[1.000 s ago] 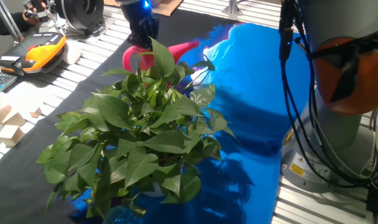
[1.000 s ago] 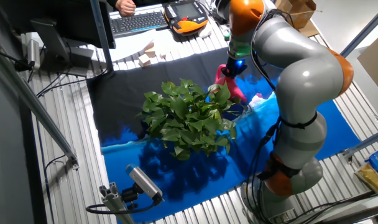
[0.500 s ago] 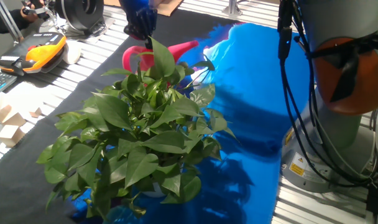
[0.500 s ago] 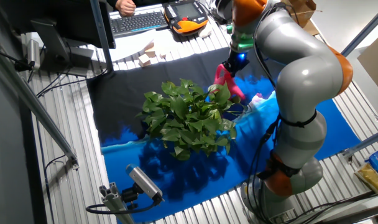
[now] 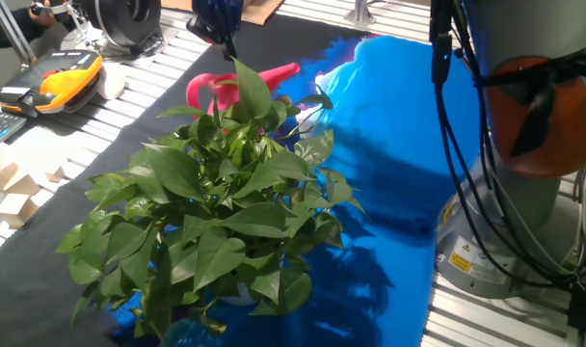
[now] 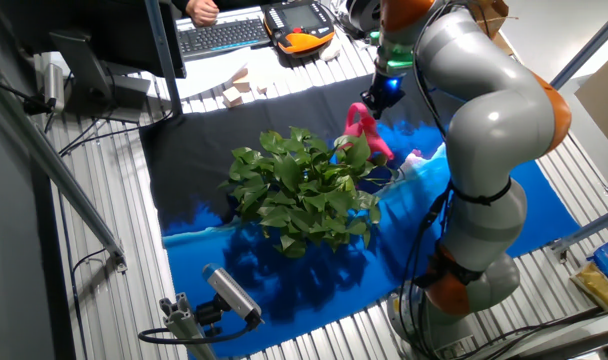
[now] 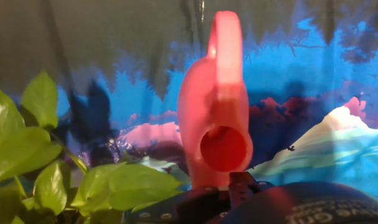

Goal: Water the plant

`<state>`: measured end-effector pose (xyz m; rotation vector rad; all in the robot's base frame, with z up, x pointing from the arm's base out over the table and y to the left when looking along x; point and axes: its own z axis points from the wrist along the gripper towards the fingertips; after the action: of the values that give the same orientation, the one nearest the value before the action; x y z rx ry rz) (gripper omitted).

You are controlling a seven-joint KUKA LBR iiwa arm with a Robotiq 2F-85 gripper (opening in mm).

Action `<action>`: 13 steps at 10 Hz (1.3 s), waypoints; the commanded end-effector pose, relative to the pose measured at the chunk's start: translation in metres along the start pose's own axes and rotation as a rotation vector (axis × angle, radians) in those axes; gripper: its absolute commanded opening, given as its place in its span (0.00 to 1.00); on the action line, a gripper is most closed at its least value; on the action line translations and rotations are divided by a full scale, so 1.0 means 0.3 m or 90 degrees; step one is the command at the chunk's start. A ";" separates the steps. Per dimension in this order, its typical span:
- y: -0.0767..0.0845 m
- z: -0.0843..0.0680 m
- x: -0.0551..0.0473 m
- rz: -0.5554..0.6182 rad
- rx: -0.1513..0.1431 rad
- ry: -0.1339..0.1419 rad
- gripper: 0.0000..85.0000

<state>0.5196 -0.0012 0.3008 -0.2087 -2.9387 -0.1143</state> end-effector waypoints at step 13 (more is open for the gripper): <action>0.005 -0.033 0.012 -0.029 0.024 -0.012 0.00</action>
<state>0.5181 0.0000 0.3112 -0.1327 -2.9623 -0.0704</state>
